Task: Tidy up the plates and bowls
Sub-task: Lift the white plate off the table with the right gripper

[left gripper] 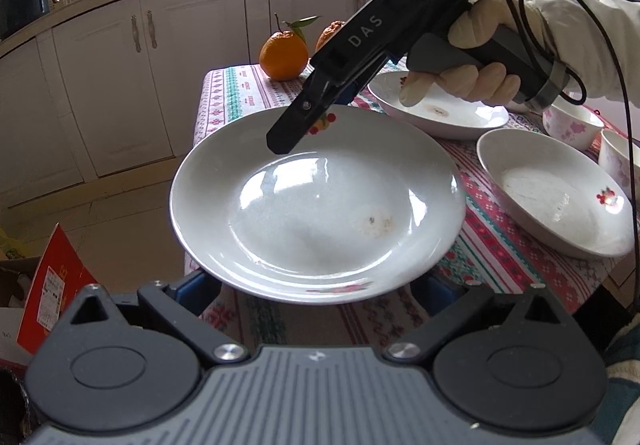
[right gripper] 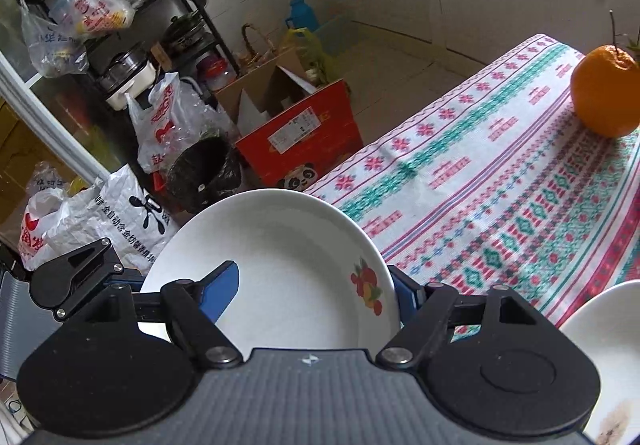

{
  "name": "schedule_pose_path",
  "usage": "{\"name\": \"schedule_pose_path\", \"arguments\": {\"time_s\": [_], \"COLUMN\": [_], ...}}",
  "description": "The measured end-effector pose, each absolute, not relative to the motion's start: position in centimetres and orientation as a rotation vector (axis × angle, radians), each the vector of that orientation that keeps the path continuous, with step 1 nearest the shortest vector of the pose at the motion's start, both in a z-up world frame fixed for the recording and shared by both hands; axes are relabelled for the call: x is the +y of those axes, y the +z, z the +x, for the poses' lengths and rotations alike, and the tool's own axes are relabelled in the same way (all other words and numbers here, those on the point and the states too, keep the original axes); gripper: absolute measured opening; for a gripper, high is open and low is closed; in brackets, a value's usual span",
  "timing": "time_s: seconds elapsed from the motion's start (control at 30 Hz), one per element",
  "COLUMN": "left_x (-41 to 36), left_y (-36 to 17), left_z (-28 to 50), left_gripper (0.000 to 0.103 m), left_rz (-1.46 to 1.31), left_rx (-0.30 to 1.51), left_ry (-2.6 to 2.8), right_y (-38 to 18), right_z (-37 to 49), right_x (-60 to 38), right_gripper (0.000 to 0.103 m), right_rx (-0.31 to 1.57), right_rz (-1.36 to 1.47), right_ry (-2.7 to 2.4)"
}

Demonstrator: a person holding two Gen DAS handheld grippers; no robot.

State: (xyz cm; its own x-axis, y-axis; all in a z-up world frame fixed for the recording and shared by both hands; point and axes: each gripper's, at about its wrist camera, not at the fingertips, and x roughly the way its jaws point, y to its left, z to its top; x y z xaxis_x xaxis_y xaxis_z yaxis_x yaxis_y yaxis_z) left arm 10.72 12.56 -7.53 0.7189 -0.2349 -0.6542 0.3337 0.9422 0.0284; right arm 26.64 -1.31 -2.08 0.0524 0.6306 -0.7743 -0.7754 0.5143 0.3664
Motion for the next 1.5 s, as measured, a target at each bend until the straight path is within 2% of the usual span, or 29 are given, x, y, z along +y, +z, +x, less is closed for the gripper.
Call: {"name": "schedule_pose_path", "arguments": {"time_s": [0.4, 1.27, 1.5], "left_x": [12.4, 12.4, 12.3], "left_y": [-7.9, -7.5, -7.4], "left_z": [13.4, 13.9, 14.0], "left_gripper": [0.100, 0.100, 0.100], "left_rz": [0.171, 0.179, 0.180], "left_rx": [0.723, 0.716, 0.713], "left_ry": [-0.347, -0.349, -0.348], "right_y": [-2.9, -3.7, -3.7], "right_z": [29.0, 30.6, 30.4], "right_x": [-1.8, -1.4, -1.1], "right_gripper": [0.083, 0.083, 0.087], "right_rx": [1.081, 1.044, 1.036], "right_rz": [-0.142, -0.177, -0.189], "right_ry": [1.014, 0.910, 0.906]}}
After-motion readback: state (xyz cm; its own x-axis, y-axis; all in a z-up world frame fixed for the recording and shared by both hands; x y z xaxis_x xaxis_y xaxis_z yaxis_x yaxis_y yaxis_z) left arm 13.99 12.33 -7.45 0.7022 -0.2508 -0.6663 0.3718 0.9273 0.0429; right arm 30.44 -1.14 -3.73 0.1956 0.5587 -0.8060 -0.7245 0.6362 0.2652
